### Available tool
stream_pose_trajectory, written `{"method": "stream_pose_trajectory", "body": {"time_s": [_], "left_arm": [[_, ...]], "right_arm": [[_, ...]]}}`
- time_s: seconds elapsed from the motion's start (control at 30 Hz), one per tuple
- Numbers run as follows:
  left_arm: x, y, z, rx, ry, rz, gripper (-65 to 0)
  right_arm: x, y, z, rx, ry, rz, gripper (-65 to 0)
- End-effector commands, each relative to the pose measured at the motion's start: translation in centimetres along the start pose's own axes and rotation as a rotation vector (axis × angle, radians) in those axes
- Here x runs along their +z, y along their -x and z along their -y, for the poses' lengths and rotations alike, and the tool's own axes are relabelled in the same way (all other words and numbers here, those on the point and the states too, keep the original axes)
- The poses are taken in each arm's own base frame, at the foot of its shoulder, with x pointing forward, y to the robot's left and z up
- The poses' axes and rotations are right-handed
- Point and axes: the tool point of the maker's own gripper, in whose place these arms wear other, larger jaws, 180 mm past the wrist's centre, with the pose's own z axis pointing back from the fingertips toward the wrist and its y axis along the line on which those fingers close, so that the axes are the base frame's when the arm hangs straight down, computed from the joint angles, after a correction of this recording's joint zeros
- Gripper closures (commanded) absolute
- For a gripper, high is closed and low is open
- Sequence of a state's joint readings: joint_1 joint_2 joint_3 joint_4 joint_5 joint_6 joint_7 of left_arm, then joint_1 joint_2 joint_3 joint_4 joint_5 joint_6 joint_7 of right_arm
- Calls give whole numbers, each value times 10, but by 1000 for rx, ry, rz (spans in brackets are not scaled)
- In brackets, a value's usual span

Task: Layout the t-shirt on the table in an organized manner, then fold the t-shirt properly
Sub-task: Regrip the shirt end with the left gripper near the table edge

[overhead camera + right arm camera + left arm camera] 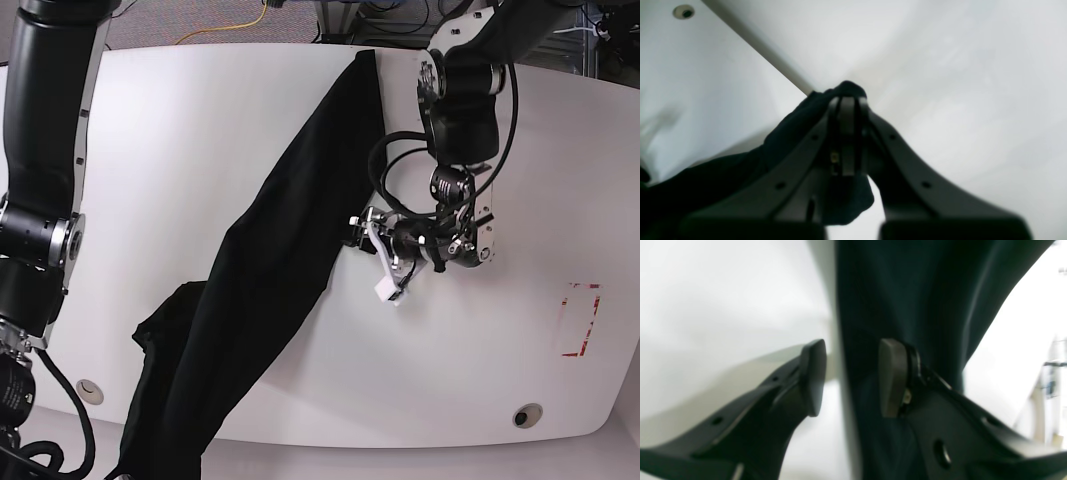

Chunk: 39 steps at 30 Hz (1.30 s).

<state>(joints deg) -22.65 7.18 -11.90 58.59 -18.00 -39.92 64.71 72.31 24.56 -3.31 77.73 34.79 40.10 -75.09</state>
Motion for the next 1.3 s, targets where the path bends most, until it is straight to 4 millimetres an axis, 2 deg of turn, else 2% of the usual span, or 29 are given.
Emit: {"method": "stream_pose_trajectory", "body": {"time_s": [0.0,0.23,0.33,0.47,0.7,0.8,0.9,1.07,1.27], "left_arm": [[32,-10,-13,-70,-90,28,-243],[81,16,-18,-161,-252,-28,-257],[103,20,-21,-199,-320,-27,-347],[115,33,-8,-225,-341,3,-465],[110,72,9,-226,-249,-34,-469],[104,90,19,-198,-190,-44,-447],[100,97,29,-178,-135,-31,-425],[96,103,40,-159,-87,-19,-424],[88,115,38,-121,-63,-52,-425]], "right_arm": [[14,-27,9,16,24,83,0],[14,-27,9,16,24,83,0],[14,-27,9,16,24,83,0],[14,-28,9,15,25,85,0],[13,-28,8,15,23,86,0],[13,-28,8,15,23,86,0],[13,-28,8,15,23,86,0],[13,-28,8,15,23,86,0],[13,-28,8,15,23,86,0]]}}
